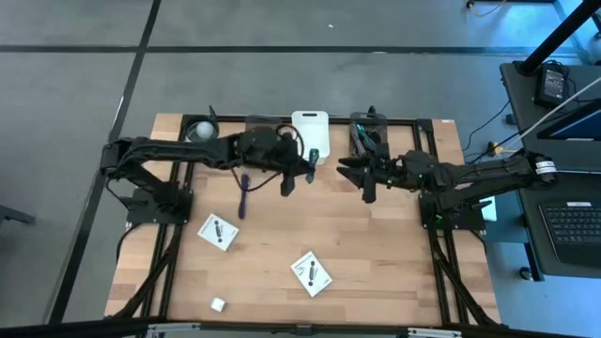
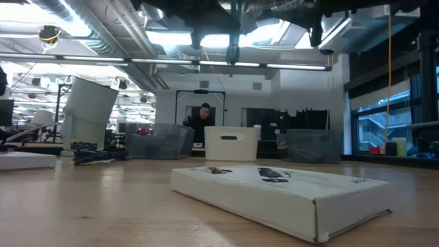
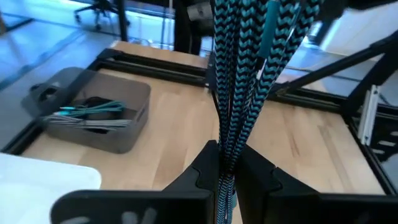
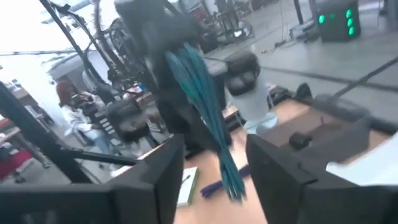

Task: Pick and place items into bin
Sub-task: Put the blue charger cable into the right black bin

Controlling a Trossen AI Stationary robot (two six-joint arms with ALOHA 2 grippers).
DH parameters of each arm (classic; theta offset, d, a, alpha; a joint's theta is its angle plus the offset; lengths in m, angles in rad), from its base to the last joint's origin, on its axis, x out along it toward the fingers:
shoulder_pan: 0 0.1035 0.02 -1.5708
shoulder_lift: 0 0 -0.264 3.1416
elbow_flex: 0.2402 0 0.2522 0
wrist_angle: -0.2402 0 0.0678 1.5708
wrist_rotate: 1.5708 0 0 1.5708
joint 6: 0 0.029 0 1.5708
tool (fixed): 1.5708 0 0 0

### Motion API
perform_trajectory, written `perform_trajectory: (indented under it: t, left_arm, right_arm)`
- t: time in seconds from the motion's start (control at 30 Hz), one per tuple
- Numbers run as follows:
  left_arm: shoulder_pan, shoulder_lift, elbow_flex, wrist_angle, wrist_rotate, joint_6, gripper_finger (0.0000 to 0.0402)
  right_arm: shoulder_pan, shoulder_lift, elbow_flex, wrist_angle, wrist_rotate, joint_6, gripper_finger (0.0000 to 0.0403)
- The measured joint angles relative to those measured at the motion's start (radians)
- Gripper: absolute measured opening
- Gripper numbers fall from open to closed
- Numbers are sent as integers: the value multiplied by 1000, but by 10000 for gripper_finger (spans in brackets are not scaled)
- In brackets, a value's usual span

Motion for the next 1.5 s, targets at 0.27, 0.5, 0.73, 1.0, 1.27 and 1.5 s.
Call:
perform_trajectory:
  t: [0.27,0.5,0.73,1.0,1.27,1.5]
  left_arm:
    - [57,91,48,82,168,2,22]
    - [66,106,87,82,206,44,22]
    - [69,105,97,80,210,80,23]
    - [77,105,96,79,209,80,34]
    - [76,105,96,80,141,65,73]
    - [79,99,96,37,78,79,148]
  right_arm:
    - [-21,157,154,-43,-3,-135,217]
    - [-60,246,259,-87,-1,-161,216]
    - [-87,262,295,-163,-7,-161,150]
    - [-88,262,296,-161,-6,-193,17]
    - [-93,261,296,-179,-6,-193,16]
    - [-125,260,296,-234,-11,-162,23]
